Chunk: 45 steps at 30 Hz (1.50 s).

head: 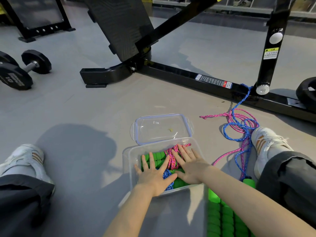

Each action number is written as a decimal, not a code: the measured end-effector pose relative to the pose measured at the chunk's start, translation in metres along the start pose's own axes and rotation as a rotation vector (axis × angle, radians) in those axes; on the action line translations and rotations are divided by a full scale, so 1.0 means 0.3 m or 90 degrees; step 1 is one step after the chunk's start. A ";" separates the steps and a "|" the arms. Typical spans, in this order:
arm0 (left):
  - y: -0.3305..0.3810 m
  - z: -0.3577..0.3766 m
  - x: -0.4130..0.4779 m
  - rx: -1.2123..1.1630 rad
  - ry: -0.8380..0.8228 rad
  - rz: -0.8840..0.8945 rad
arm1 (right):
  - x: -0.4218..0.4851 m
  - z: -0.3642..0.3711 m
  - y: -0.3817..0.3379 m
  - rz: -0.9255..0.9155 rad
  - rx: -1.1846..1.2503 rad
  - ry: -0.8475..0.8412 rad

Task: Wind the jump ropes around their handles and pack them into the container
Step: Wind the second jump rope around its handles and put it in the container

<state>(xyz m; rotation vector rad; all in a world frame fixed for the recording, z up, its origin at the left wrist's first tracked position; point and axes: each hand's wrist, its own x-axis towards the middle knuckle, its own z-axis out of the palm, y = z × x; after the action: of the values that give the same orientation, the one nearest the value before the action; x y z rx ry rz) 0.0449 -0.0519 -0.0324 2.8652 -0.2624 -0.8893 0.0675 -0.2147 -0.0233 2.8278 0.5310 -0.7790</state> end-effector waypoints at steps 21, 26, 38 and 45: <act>-0.008 0.092 -0.149 0.055 0.144 0.078 | -0.221 0.131 0.040 -0.010 0.081 0.209; -0.081 0.017 -0.123 0.077 0.277 0.103 | -0.235 0.110 0.014 -0.038 -0.029 0.299; -0.245 0.043 -0.191 0.130 0.406 0.050 | -0.182 -0.023 0.067 -0.005 -0.224 0.290; -0.237 0.110 -0.258 0.122 0.480 0.077 | -0.203 0.024 -0.060 0.117 -0.003 0.200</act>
<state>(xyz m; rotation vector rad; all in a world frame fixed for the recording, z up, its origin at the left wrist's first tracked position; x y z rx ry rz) -0.0277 0.0307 -0.0292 3.0569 -0.4339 0.2742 0.0085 -0.2176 0.0012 2.9567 0.3047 -0.3014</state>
